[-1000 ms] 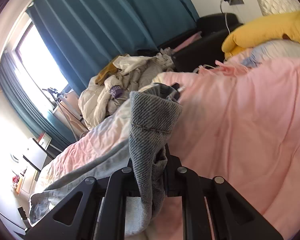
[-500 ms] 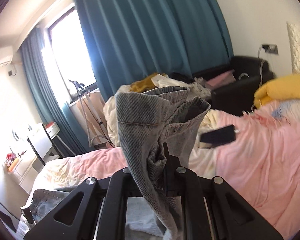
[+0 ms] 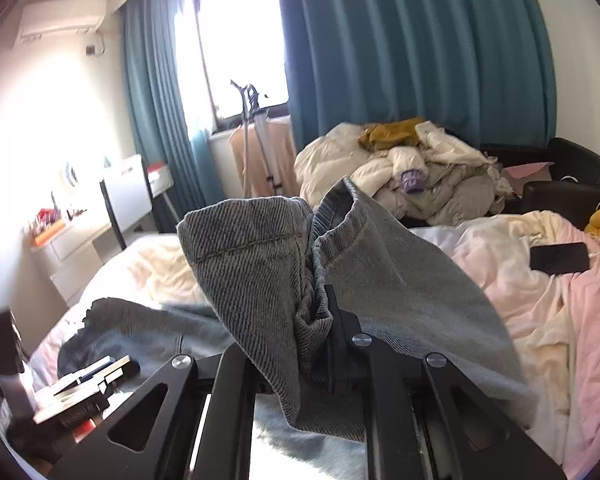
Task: Fold clothes
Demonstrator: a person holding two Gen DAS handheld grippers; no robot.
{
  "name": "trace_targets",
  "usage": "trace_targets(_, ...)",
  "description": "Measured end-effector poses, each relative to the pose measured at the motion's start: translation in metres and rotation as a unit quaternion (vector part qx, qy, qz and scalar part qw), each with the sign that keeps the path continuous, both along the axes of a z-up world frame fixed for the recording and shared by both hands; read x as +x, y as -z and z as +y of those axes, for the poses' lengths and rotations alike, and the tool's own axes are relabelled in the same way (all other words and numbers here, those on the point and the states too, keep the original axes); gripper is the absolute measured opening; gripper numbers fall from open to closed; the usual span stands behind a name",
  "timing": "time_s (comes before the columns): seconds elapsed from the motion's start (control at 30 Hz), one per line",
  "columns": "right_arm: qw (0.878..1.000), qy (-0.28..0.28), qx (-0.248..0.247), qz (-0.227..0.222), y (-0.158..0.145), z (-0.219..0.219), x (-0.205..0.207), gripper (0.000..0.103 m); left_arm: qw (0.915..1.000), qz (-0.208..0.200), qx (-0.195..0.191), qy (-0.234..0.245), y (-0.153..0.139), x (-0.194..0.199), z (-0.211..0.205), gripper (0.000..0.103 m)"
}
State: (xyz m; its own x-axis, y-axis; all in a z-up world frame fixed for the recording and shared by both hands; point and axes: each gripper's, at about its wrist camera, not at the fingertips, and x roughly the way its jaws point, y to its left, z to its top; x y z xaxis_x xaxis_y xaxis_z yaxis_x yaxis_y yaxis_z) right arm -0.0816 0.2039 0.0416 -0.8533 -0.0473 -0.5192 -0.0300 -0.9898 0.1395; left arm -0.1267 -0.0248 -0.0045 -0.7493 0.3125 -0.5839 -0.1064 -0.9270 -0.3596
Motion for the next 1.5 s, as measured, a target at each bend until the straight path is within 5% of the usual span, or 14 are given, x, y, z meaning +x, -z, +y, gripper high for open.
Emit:
trace_targets(0.17, 0.992, -0.055, 0.064, -0.098, 0.095, -0.057, -0.01, 0.01, 0.9994, -0.007, 0.032, -0.012, 0.007, -0.008, -0.019, 0.06)
trace_targets(0.3, 0.982, -0.075, 0.111, -0.136, 0.134, -0.072, -0.012, 0.011, 0.9982, -0.026, 0.054, -0.001, 0.019, -0.017, -0.019, 0.06)
trace_targets(0.6, 0.985, -0.108, 0.098, -0.089, 0.117, -0.069, 0.008, 0.011, 0.9972, -0.013, 0.064, 0.035, 0.021, -0.02, -0.008, 0.06)
trace_targets(0.93, 0.984, -0.135, 0.043, -0.11, 0.128, -0.078, 0.007, 0.017, 0.9955, -0.03, 0.067, 0.061, 0.03, -0.023, -0.001, 0.06)
trace_targets(1.1, 0.977, -0.15, -0.037, -0.148, 0.114, -0.062, 0.017, 0.05, 0.9899, -0.066, 0.096, 0.081, 0.045, -0.029, 0.001, 0.06)
trace_targets(1.43, 0.95, -0.1, -0.213, -0.203, 0.067, 0.071, 0.026, 0.06, 0.9848, -0.065, 0.104, 0.122, 0.046, -0.028, 0.017, 0.06)
trace_targets(1.5, 0.954, -0.059, -0.212, -0.202, 0.059, 0.112, 0.02, 0.061, 0.9848, -0.067, 0.095, 0.129, 0.048, -0.028, 0.024, 0.06)
